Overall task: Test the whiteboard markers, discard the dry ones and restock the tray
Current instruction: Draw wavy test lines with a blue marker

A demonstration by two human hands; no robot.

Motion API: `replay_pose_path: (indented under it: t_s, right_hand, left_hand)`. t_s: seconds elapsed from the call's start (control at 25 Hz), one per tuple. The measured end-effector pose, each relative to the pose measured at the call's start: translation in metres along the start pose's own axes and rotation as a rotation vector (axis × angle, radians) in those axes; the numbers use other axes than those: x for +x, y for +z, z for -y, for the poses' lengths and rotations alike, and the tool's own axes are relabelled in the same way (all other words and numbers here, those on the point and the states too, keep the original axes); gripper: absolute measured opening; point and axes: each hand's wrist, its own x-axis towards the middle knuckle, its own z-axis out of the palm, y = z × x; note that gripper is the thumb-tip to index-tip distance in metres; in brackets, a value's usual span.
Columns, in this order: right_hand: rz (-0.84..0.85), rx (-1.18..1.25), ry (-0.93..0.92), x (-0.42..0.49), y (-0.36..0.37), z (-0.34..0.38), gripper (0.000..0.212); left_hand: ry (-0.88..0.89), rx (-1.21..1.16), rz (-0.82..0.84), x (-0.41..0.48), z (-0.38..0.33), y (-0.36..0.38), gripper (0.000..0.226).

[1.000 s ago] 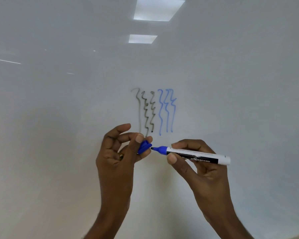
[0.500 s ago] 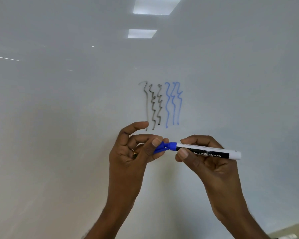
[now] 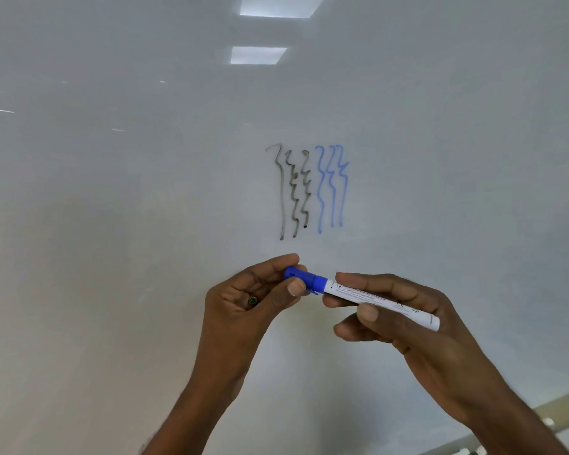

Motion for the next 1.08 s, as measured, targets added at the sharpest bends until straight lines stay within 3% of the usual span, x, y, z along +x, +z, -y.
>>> replay_pose_path:
  t_s: [0.12, 0.28, 0.36, 0.68, 1.08]
  right_hand:
    - [-0.06, -0.207, -0.049, -0.005, 0.003, 0.005, 0.025]
    - [-0.167, -0.746, -0.392, -0.015, 0.007, 0.006, 0.024]
    - [-0.126, -0.838, -0.451, -0.017, 0.009, 0.006, 0.026]
    - [-0.177, -0.66, -0.354, -0.025, 0.014, -0.003, 0.022]
    - [-0.277, -0.324, 0.083, -0.033, 0.025, -0.025, 0.031]
  left_hand:
    - [-0.044, 0.033, 0.085, 0.0, 0.003, -0.01, 0.025]
    - [-0.085, 0.032, 0.197, -0.001, 0.007, -0.019, 0.026]
    - [-0.091, 0.027, 0.226, -0.002, 0.008, -0.023, 0.025]
    - [-0.028, 0.069, 0.329, -0.005, 0.006, -0.034, 0.021]
    - [-0.129, 0.129, 0.297, -0.019, 0.033, -0.036, 0.024]
